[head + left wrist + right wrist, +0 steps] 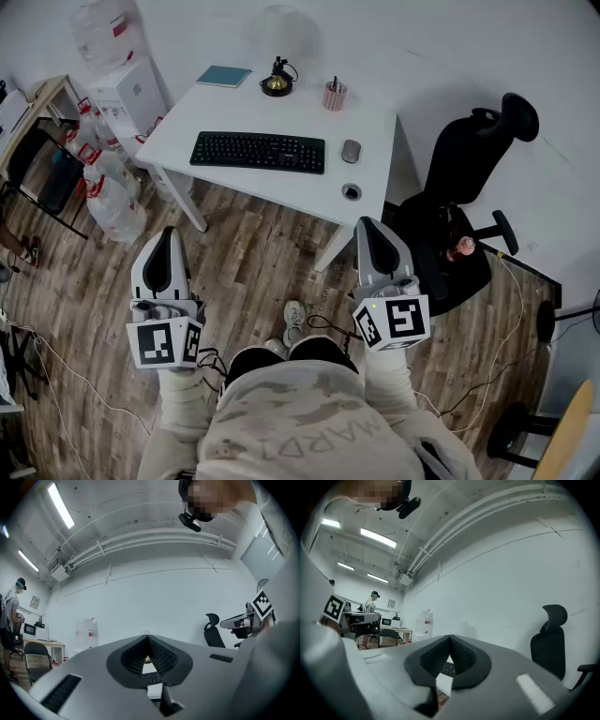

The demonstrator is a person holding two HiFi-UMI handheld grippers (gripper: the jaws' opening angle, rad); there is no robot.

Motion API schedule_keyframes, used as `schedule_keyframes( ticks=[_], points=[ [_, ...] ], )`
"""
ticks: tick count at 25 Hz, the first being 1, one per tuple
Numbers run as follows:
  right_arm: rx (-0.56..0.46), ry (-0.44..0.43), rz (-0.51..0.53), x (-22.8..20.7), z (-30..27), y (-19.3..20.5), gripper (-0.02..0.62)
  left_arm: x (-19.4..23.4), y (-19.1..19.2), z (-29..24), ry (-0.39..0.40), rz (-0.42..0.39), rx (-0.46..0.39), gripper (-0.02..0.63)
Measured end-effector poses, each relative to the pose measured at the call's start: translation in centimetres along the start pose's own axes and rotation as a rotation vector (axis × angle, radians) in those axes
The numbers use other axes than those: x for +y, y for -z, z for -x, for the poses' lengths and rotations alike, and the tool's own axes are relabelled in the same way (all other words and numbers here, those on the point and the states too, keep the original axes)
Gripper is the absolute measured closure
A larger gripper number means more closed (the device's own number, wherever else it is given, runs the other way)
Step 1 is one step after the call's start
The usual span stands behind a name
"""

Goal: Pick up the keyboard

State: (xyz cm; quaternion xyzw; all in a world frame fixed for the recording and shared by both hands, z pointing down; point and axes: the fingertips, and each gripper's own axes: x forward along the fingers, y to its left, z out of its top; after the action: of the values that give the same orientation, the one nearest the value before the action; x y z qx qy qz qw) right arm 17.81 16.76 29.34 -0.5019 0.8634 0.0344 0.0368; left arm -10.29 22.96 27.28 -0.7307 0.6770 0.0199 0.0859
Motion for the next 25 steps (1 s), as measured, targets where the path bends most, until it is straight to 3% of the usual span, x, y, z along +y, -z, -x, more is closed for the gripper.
schedule_keyframes(
  ticks=[25],
  points=[
    [-0.05, 0.017, 0.0, 1.5, -0.9, -0.3, 0.586, 2.3, 0.2, 0.6, -0.016, -0.026, -0.016, 0.6]
  ],
)
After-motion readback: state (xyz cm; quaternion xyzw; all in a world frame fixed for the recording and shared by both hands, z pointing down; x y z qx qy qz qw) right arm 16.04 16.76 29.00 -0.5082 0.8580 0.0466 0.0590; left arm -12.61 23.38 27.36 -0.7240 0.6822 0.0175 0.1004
